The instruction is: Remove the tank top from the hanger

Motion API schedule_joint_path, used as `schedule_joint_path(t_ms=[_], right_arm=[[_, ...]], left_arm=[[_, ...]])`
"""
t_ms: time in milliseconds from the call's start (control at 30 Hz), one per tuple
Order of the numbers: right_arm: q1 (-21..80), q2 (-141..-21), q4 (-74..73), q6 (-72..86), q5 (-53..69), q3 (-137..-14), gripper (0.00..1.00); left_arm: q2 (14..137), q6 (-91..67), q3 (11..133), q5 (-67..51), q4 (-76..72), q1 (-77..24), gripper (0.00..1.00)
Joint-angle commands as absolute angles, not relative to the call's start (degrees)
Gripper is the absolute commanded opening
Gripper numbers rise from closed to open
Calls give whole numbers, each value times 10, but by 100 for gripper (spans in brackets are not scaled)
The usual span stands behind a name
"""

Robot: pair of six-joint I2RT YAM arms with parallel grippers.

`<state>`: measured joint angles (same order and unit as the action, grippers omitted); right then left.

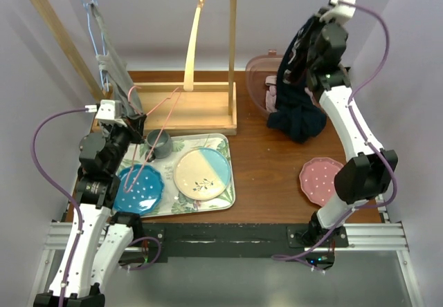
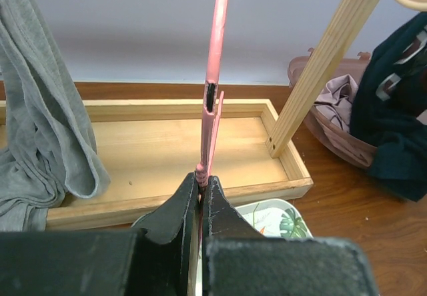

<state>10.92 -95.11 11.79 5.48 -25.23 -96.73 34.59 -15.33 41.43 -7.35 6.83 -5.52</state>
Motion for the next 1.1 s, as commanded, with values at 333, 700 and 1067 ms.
schedule_joint_path(t_ms=[333, 700, 1067], right_arm=[[110, -890, -163, 155, -194, -851, 74], [110, -870, -301, 85, -118, -796, 84], [106, -1003, -330, 19, -197, -842, 83]], left_arm=[[344, -139, 411, -71, 35, -53, 0], [341, -139, 410, -69, 36, -53, 0], [345, -140, 410, -70, 35, -53, 0]])
